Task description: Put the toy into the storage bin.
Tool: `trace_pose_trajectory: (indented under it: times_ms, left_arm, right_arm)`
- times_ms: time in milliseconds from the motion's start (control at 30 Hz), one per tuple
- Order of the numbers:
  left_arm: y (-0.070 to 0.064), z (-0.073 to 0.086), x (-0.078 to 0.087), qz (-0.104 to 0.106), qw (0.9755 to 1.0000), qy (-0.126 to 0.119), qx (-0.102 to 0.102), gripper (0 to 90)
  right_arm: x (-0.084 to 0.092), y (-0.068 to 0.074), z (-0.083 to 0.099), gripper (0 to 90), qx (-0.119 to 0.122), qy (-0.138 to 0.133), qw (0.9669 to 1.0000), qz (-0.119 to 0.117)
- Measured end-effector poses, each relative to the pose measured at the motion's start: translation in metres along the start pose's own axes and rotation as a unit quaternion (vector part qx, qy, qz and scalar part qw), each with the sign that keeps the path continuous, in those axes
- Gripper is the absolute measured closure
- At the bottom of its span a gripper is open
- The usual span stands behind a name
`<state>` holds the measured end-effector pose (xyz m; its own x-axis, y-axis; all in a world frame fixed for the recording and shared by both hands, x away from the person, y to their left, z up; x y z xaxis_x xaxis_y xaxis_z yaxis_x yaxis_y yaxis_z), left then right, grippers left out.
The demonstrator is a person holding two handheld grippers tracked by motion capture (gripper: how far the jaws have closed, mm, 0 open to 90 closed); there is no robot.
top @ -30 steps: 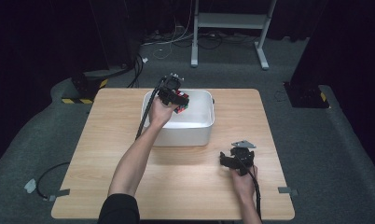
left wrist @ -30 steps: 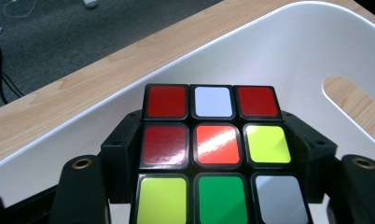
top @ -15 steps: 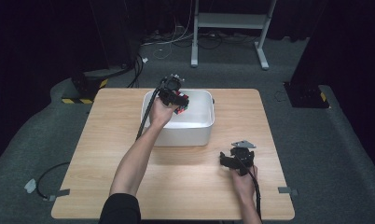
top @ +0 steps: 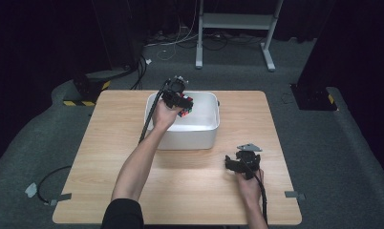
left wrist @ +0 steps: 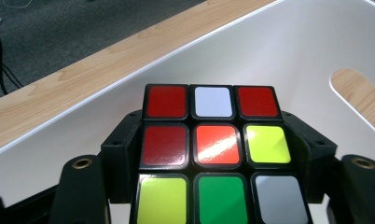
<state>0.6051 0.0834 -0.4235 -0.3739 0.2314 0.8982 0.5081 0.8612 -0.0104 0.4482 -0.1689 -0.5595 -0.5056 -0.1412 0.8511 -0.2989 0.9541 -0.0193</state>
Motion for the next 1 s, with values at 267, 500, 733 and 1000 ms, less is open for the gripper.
trace_pose_trajectory:
  times_ms: [267, 500, 733, 1000]
  left_arm:
    - [-0.0024, 0.0003, 0.0001, -0.001, 0.9999, 0.007, -0.01, 33.0]
    - [-0.0055, 0.001, 0.0047, 0.0, 0.9999, 0.003, -0.014, 33.1]
    - [-0.0092, 0.0051, 0.0064, 0.002, 0.9999, 0.002, -0.017, 33.0]
    - [-0.0078, 0.0087, 0.0076, 0.006, 0.9998, 0.006, -0.016, 33.1]
  right_arm:
    - [-0.0001, 0.0, 0.0001, 17.5, 0.0, 0.0, 1.0, 0.0]
    - [0.0001, 0.0002, 0.0001, 17.5, -0.001, 0.001, 1.0, -0.001]
    - [0.0, 0.0002, 0.0, 17.5, -0.001, 0.0, 1.0, -0.001]
    - [0.0, 0.0002, 0.0, 17.5, -0.001, 0.0, 1.0, -0.001]
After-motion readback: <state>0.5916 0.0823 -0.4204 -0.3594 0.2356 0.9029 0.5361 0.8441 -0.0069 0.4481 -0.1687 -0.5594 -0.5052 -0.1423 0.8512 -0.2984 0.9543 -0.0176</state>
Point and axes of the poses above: each handheld gripper's, and its own axes: x roughly backward along the jaws, z roughly out of its underside, y roughly to its left, the point moved 5 cm from there along -x, roughly forward along the jaws, and after that the axes turned 14 degrees about y, right-handed, at the moved point
